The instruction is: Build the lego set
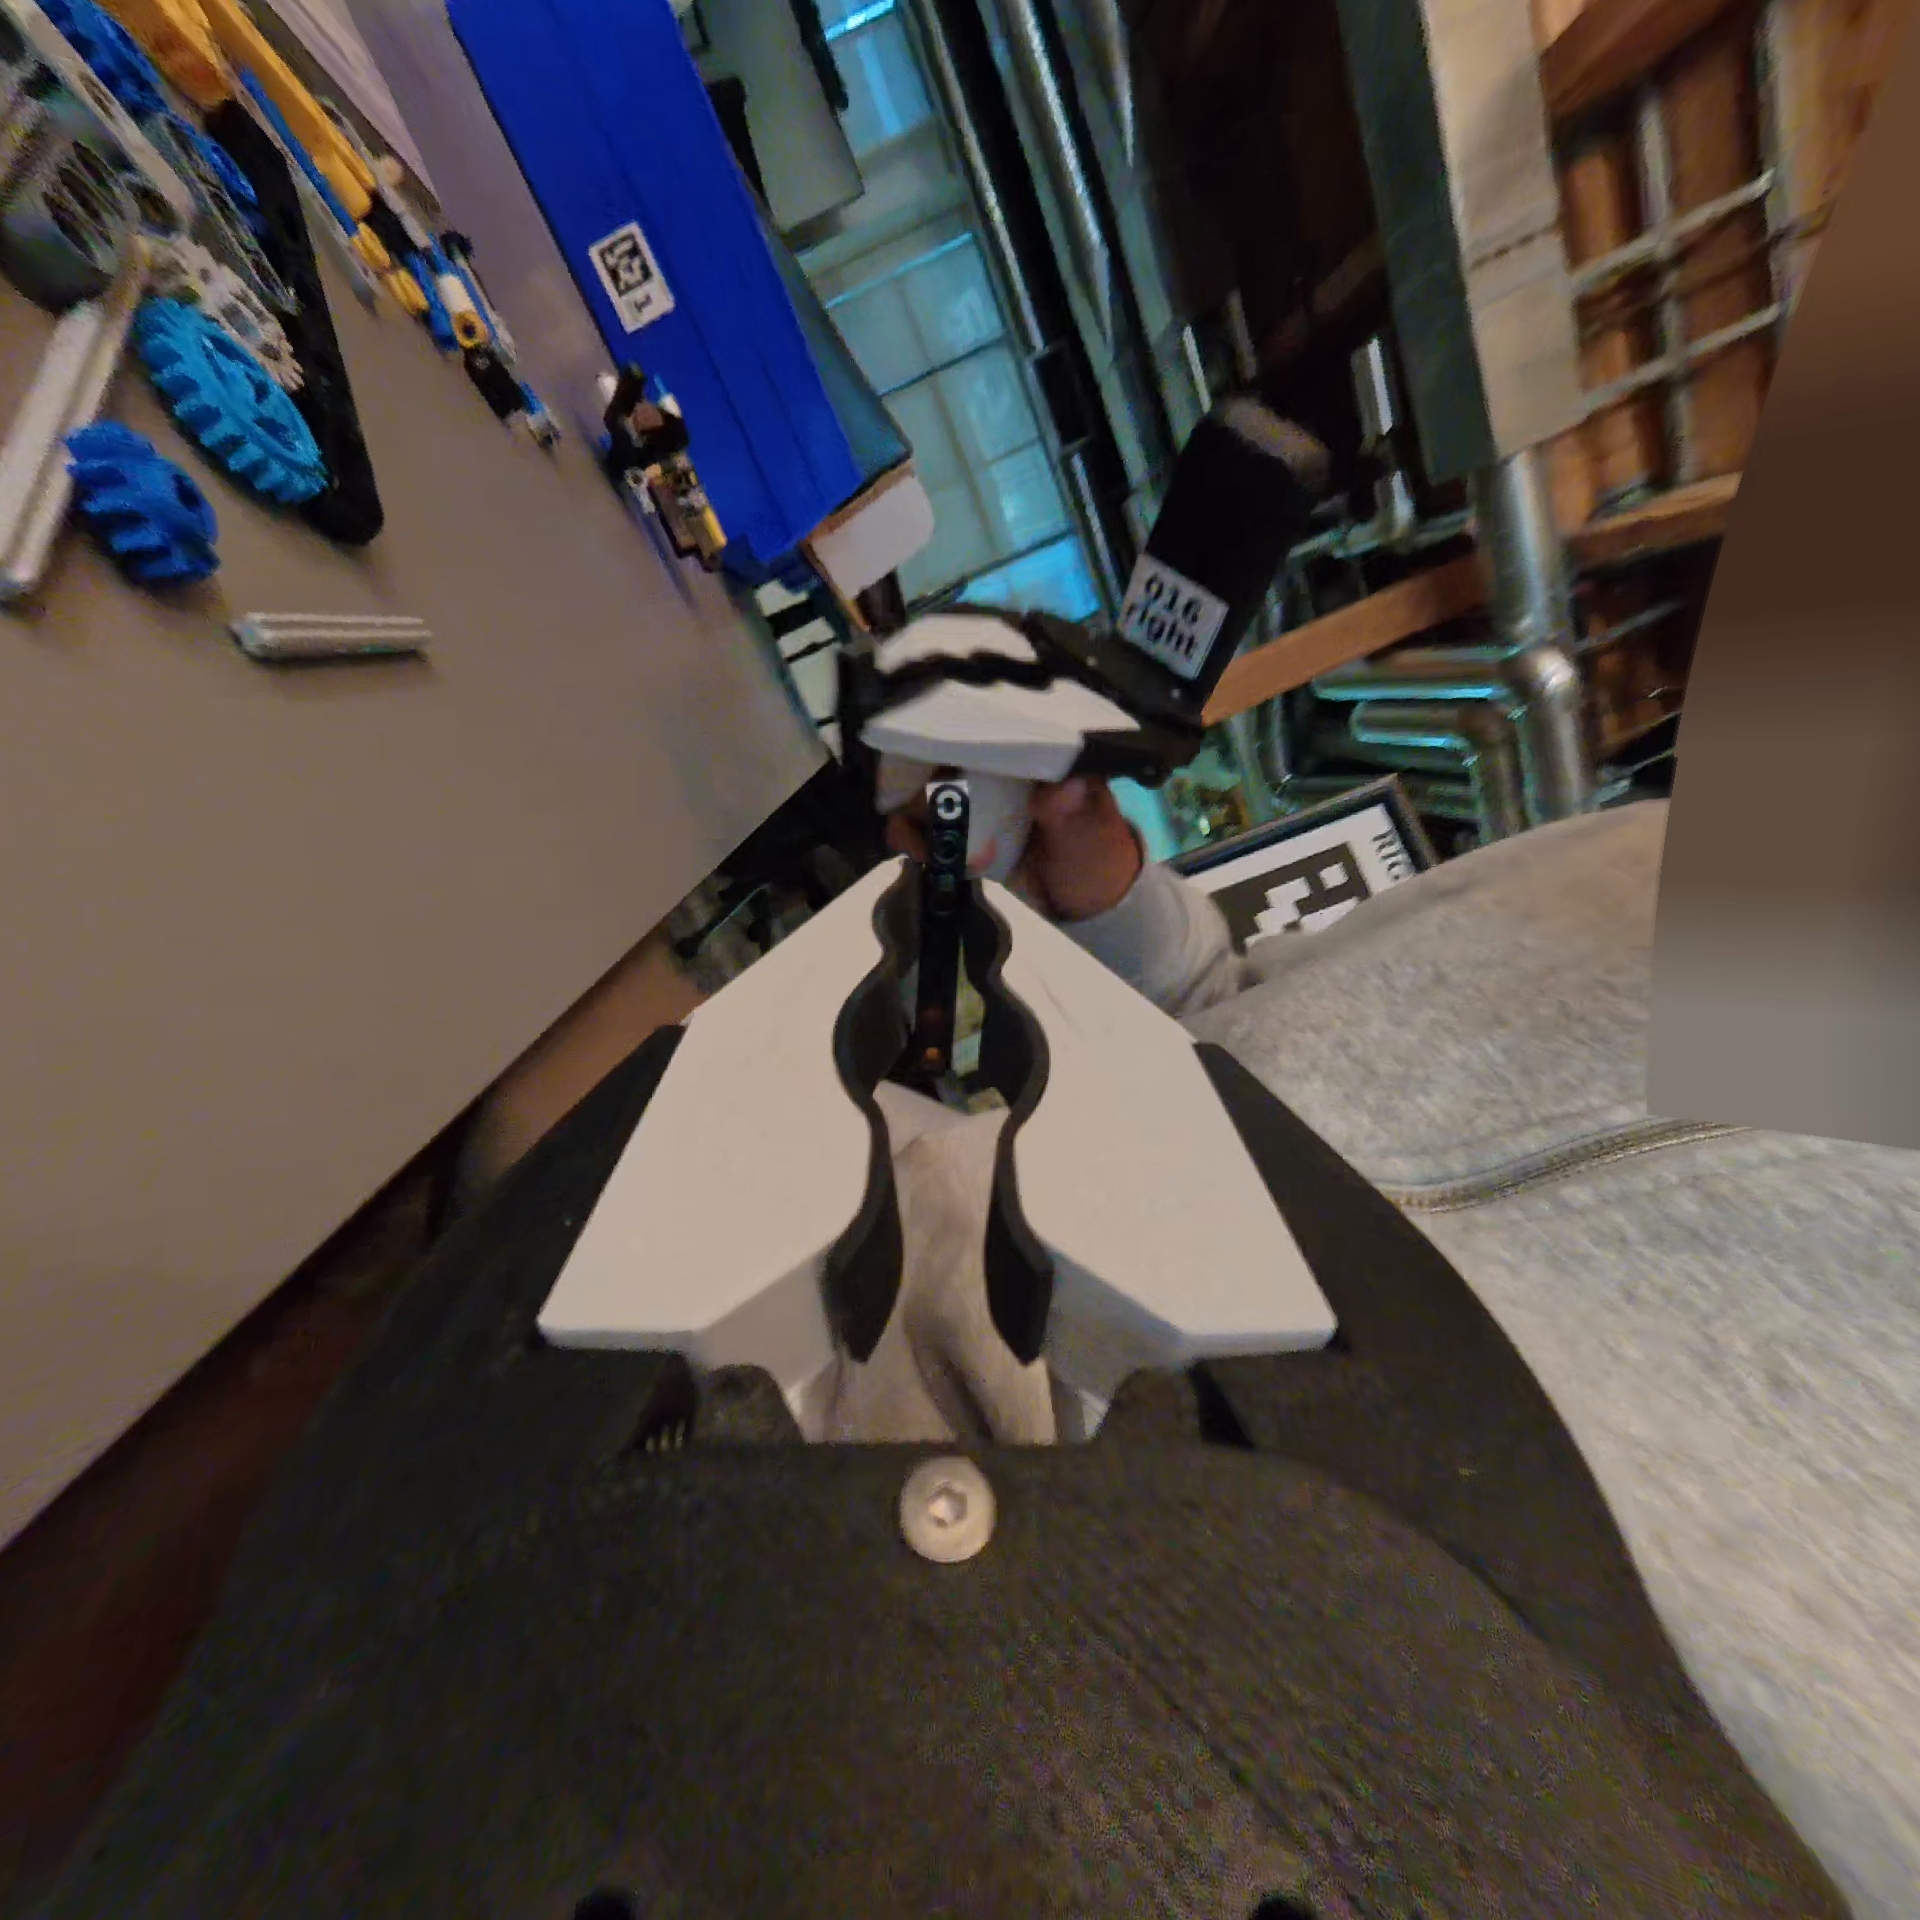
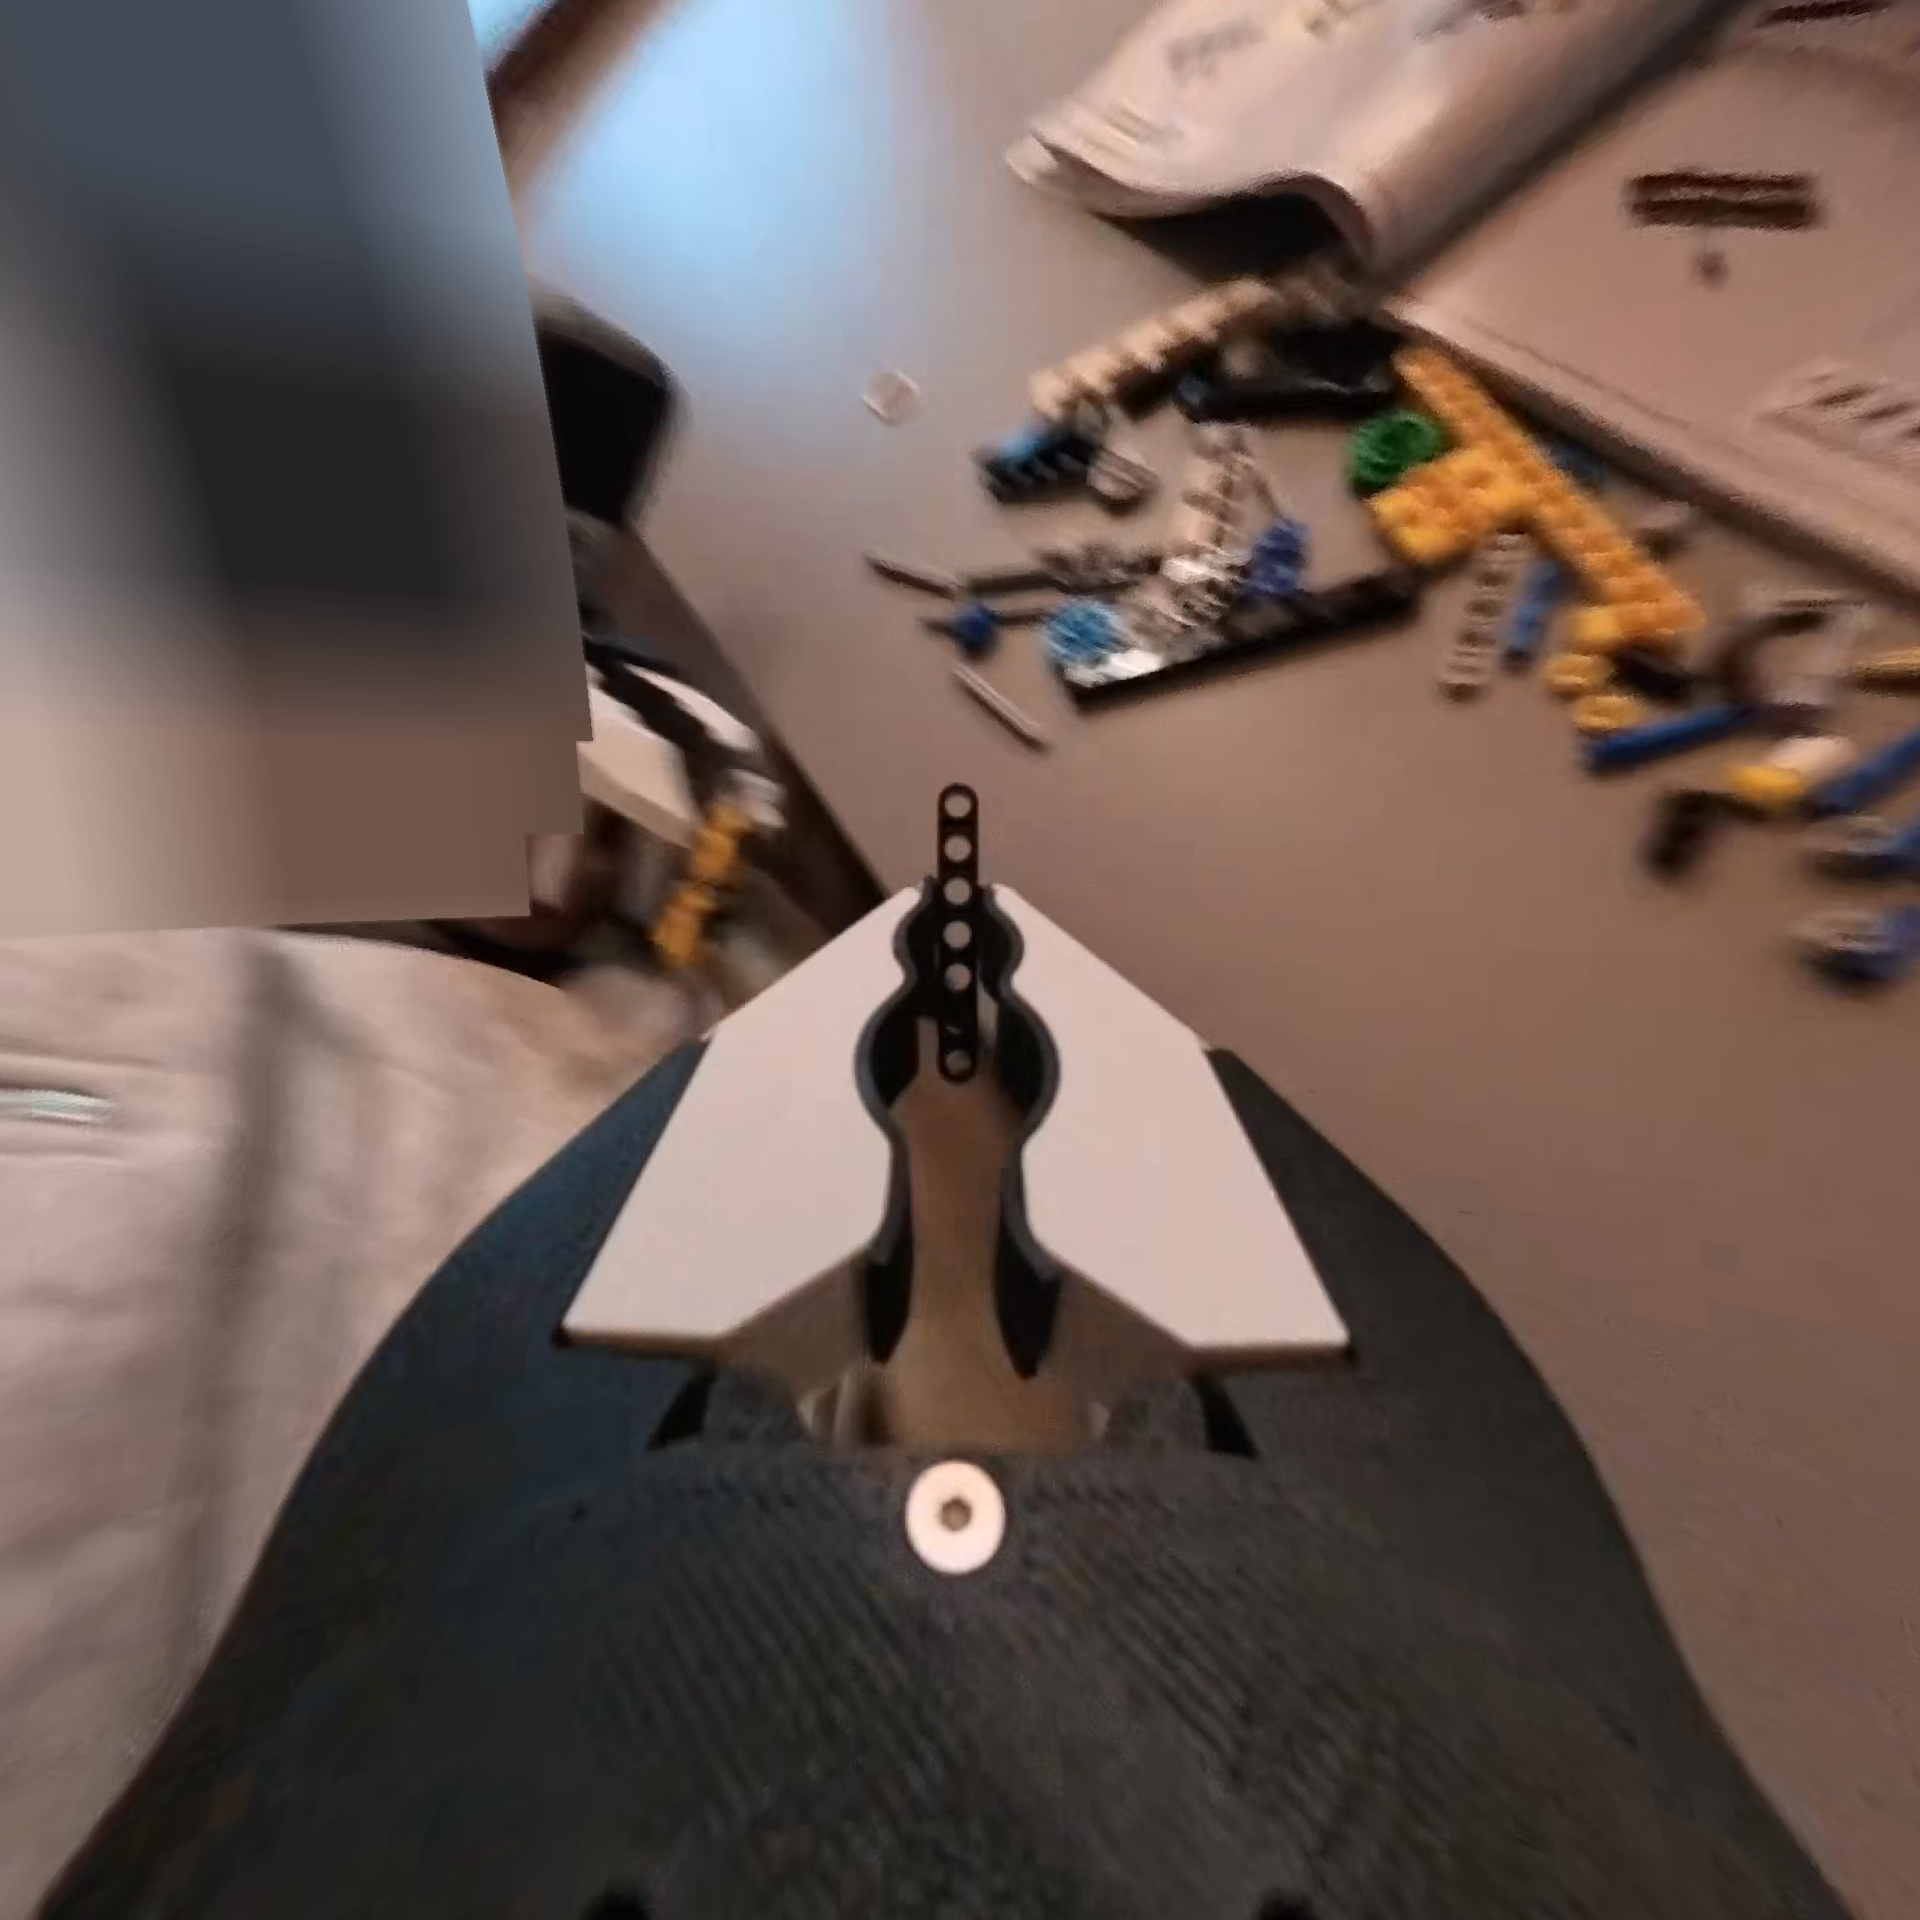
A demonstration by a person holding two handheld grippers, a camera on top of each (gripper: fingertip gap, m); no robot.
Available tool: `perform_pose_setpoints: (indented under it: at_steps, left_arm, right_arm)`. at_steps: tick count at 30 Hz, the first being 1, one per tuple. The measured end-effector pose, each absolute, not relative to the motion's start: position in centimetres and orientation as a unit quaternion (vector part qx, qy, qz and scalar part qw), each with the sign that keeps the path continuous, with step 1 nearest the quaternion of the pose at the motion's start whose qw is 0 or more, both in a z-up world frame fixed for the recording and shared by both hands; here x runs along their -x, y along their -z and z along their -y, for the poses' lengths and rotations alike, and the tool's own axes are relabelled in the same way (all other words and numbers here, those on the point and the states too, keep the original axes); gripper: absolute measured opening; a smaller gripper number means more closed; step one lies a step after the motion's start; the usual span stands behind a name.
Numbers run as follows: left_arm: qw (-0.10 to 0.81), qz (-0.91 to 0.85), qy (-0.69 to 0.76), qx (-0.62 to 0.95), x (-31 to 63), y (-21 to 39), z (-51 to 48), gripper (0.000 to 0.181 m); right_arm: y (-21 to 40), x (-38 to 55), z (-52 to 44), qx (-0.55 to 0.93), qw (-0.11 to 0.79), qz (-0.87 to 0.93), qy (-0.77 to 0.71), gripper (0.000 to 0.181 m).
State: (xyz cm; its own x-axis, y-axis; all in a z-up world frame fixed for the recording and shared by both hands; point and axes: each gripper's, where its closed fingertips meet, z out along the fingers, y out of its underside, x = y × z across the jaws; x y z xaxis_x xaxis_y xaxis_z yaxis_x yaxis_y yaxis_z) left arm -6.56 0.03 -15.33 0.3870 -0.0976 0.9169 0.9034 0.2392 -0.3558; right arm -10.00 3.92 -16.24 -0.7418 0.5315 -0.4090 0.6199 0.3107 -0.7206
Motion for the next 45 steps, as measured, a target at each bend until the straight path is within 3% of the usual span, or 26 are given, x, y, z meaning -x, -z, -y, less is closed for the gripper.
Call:
perform_pose_setpoints:
  at_steps: [2, 9, 15, 45]
  left_arm:
    - [0.679, 0.415, 0.383, 0.47, 6.8, 15.1, 0.3, 0.006]
    - [0.698, 0.419, 0.39, 0.43, 7.0, 14.3, 0.8, 0.006]
    - [0.691, 0.421, 0.403, 0.427, 6.7, 14.5, 0.6, 0.006]
    - [0.63, 0.371, 0.446, 0.516, 3.1, 15.3, -1.1, 0.005]
  right_arm:
    - [14.6, 9.0, -2.1, -0.403, 0.125, -0.736, 0.53, 0.005]
    - [15.3, 6.5, -1.1, -0.52, 0.227, -0.563, 0.601, 0.004]
    - [14.6, 7.3, -1.6, -0.533, 0.248, -0.506, 0.631, 0.004]
    - [16.2, 2.2, -1.0, -0.461, 0.294, -0.607, 0.577, 0.005]
